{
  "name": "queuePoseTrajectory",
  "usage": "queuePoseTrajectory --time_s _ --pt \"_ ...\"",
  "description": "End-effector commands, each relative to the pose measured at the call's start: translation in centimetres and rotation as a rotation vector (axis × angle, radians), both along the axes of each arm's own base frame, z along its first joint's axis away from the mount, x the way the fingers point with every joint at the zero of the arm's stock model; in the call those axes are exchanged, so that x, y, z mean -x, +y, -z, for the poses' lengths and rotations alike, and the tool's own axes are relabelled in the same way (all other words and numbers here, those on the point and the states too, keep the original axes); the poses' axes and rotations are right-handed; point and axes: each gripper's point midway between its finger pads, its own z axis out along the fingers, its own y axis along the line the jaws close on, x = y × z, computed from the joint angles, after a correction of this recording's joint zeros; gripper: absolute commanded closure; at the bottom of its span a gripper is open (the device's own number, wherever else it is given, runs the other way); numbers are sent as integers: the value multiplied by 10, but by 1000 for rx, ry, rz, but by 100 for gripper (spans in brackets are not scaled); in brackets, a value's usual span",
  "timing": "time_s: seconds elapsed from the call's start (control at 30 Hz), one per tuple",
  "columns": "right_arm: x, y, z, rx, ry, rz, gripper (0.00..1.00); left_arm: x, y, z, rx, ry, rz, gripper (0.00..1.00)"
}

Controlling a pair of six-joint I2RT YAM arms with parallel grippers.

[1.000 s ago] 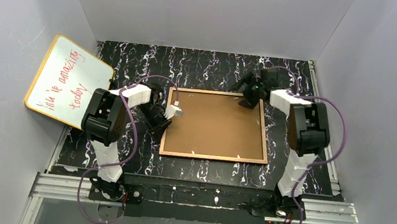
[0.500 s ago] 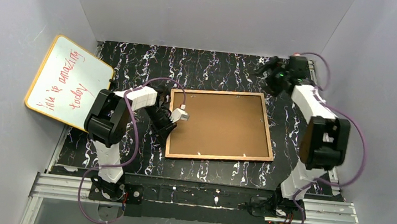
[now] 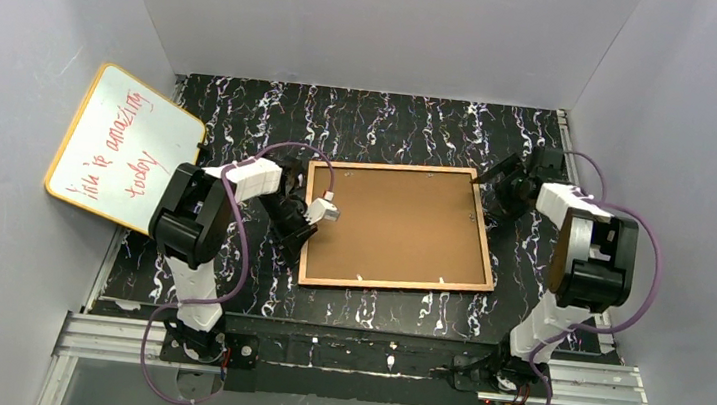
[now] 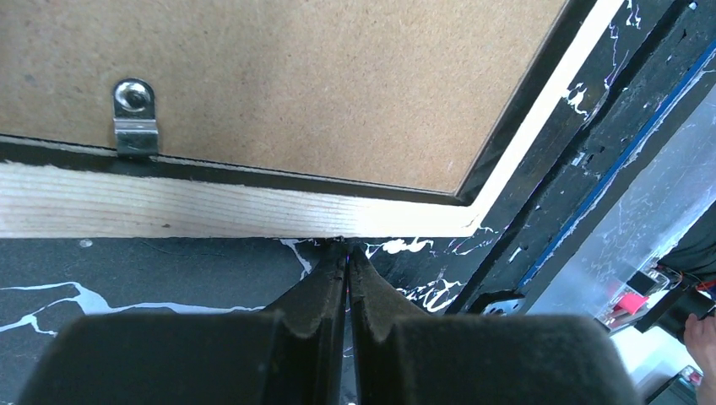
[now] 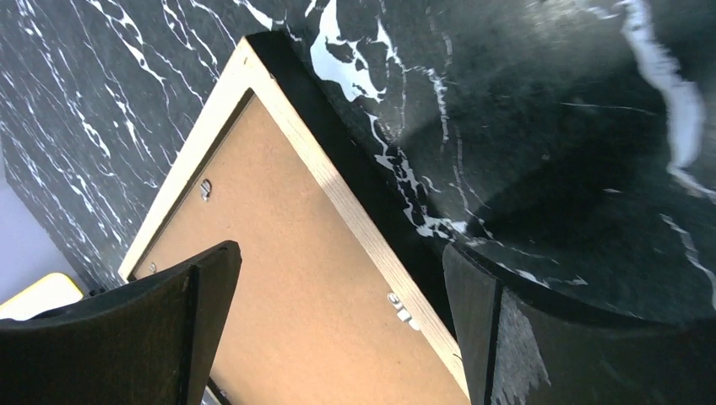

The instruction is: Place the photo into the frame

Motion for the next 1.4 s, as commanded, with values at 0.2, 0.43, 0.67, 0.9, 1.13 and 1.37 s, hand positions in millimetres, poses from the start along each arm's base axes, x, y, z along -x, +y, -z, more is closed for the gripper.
queuePoseTrajectory --time_s 0.2,0.43,0.67,0.9,1.13,1.37 --pt "-47 133 0 -103 -48 -298 4 -4 -10 -4 33 -34 -23 96" --pt "-116 205 -16 -78 -85 -413 1 12 -56 -5 85 19 62 93" --pt "-144 132 -77 127 -183 -271 1 32 -56 -59 186 152 184 66" --pt "-61 62 -79 100 -124 -120 1 -72 -13 -103 175 -103 -4 59" --pt "50 80 -41 -62 -30 -177 1 -220 78 -71 -17 -361 -505 67" --pt "103 91 -25 -138 3 -201 1 -232 96 -24 -95 -367 -582 76"
